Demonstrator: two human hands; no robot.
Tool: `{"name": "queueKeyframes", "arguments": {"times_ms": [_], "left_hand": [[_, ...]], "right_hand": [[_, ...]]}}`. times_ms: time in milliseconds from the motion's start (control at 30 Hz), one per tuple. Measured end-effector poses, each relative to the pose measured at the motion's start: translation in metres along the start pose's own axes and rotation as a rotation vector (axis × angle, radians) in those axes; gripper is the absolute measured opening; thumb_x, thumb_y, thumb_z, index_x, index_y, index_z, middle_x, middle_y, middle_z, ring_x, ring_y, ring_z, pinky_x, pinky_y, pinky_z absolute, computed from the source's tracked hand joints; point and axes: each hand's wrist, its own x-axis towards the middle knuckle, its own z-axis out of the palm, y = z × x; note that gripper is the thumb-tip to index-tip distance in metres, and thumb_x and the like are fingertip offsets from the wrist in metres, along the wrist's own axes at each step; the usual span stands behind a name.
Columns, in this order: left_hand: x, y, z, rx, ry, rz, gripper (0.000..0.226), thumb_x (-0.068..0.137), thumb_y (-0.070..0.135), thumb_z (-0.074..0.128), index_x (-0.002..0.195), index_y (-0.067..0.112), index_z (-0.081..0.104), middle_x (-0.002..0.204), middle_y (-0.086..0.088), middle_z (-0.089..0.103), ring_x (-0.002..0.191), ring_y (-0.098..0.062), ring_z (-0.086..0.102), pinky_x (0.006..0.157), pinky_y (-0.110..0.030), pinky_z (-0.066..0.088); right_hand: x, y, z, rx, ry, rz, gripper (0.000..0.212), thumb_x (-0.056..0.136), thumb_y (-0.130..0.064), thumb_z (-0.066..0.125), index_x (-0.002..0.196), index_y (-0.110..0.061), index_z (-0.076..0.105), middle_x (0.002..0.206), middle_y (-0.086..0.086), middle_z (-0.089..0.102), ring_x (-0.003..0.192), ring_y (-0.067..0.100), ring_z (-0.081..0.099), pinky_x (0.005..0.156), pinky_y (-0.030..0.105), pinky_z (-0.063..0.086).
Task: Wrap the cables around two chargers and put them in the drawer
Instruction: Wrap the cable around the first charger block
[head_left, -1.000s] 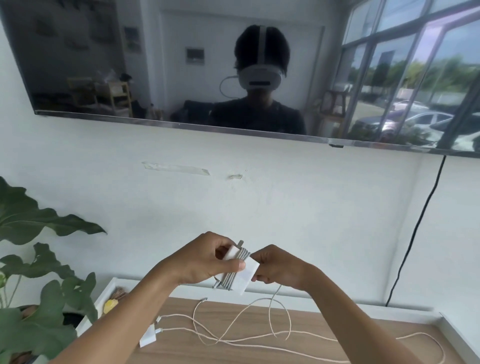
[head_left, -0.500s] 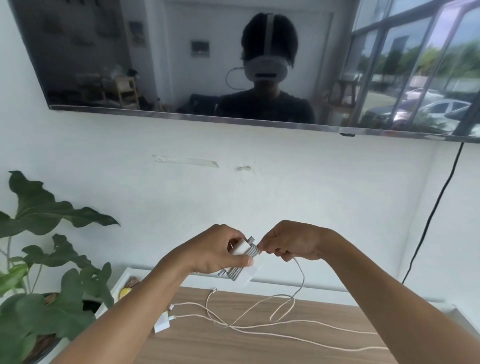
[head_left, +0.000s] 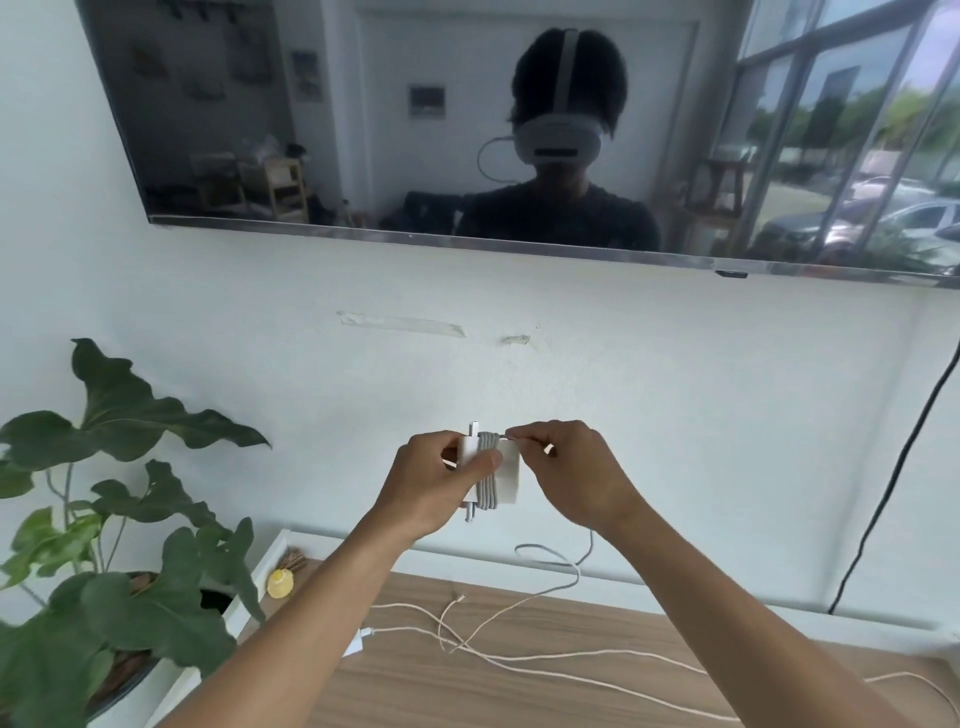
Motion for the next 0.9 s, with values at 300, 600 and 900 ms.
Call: {"name": "queueKeyframes", "arguments": {"times_ms": [300, 600, 900], "left_hand": [[-0.003, 0.002, 0.007, -0.276, 0.009, -0.177, 0.023, 0.088, 0.024, 0.069, 0.088, 0.001, 0.072, 0.08, -0.013, 0.074, 0.066, -0.02, 0.072, 0.062, -0.033, 0.06], [-0.001, 0.0, -0.001, -0.464, -0.025, -0.293, 0.031, 0.088, 0.027, 0.068, 0.095, -0.003, 0.07, 0.08, -0.012, 0.074, 0.068, -0.023, 0.072, 0.065, -0.035, 0.06], [0.0, -0.001, -0.007, -0.442, 0.043, -0.314, 0.024, 0.084, 0.025, 0.072, 0.092, 0.003, 0.073, 0.081, -0.013, 0.075, 0.069, -0.024, 0.072, 0.07, -0.037, 0.061]], "right_hand": [[-0.017, 0.0, 0.034, -0.039, 0.232, -0.239, 0.02, 0.097, -0.019, 0.05, 0.098, -0.017, 0.07, 0.074, 0.001, 0.052, 0.06, 0.015, 0.049, 0.058, 0.032, 0.045], [-0.026, 0.017, 0.044, -0.041, 0.194, -0.312, 0.033, 0.094, -0.022, 0.049, 0.122, -0.031, 0.063, 0.076, -0.004, 0.046, 0.053, 0.012, 0.04, 0.05, 0.035, 0.042], [-0.031, 0.017, 0.053, -0.06, 0.202, -0.277, 0.038, 0.094, -0.013, 0.054, 0.123, -0.036, 0.061, 0.082, -0.009, 0.046, 0.054, 0.011, 0.043, 0.051, 0.033, 0.043]]}}
